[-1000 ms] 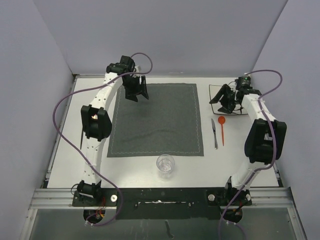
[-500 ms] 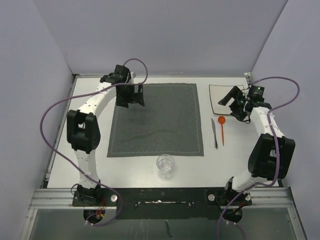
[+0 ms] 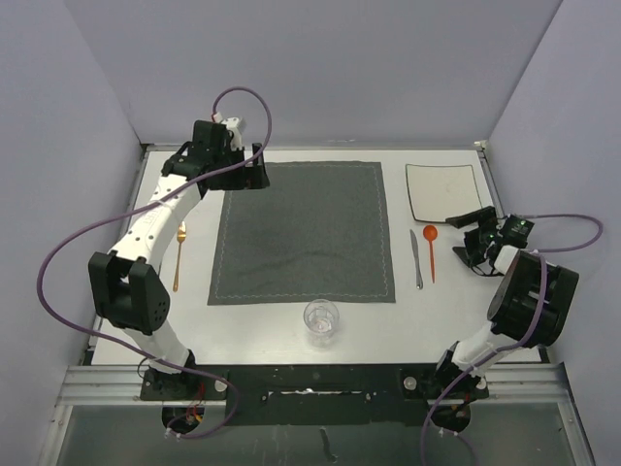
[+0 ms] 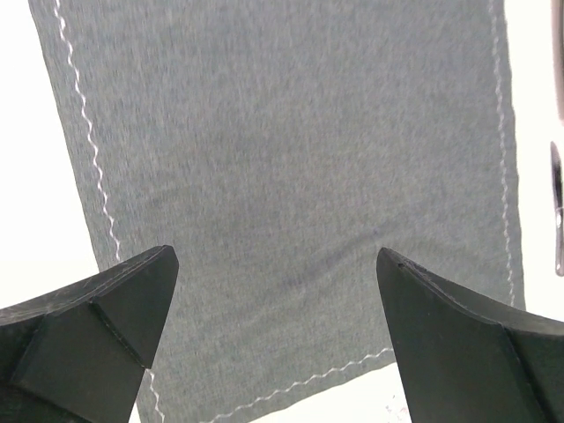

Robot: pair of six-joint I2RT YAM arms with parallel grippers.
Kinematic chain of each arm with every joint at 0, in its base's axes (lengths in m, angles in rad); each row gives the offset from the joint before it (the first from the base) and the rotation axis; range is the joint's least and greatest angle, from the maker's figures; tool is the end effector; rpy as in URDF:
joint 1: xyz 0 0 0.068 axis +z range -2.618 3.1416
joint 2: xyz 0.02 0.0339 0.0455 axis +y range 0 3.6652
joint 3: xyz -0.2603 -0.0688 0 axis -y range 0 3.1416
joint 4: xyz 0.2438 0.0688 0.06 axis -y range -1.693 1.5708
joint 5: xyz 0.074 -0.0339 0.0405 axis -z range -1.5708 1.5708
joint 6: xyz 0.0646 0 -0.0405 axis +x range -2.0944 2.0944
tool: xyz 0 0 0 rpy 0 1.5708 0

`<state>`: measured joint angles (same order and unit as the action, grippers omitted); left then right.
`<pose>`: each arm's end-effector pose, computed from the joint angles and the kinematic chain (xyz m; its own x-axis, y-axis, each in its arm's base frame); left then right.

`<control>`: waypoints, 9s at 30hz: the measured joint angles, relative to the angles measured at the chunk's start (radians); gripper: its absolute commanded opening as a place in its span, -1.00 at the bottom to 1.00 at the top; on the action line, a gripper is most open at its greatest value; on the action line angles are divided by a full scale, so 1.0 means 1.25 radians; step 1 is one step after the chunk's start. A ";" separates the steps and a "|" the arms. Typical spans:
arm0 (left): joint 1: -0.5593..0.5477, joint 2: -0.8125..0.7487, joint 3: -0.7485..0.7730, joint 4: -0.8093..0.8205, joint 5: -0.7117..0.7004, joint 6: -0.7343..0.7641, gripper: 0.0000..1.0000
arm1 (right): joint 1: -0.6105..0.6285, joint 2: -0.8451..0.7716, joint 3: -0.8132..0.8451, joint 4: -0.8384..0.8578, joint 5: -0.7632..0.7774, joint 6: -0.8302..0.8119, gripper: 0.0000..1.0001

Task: Set the dinner table for one person
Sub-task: Pick up the plate at the center of the board.

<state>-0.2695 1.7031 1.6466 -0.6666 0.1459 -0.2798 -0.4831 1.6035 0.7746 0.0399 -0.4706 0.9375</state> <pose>0.3874 -0.1168 0.3264 -0.7148 -0.0860 -0.6940 0.1780 0.9373 -0.2995 0.3060 -0.1274 0.1411 -0.2662 0.9509 -0.1576 0.5842 0.2892 0.7584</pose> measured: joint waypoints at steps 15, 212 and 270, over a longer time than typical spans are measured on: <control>0.033 -0.070 -0.074 0.003 0.013 0.006 0.96 | -0.022 0.071 -0.071 0.216 -0.031 0.114 0.83; 0.077 -0.003 -0.100 0.023 0.157 0.003 0.96 | 0.019 0.246 -0.041 0.460 -0.151 0.321 -1.00; 0.083 0.040 -0.090 0.016 0.174 0.005 0.96 | 0.016 0.346 0.110 0.379 -0.132 0.237 -0.05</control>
<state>-0.1654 1.7527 1.5345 -0.6468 0.3637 -0.2741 -0.4629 2.0365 0.9127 0.5137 -0.6353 1.2335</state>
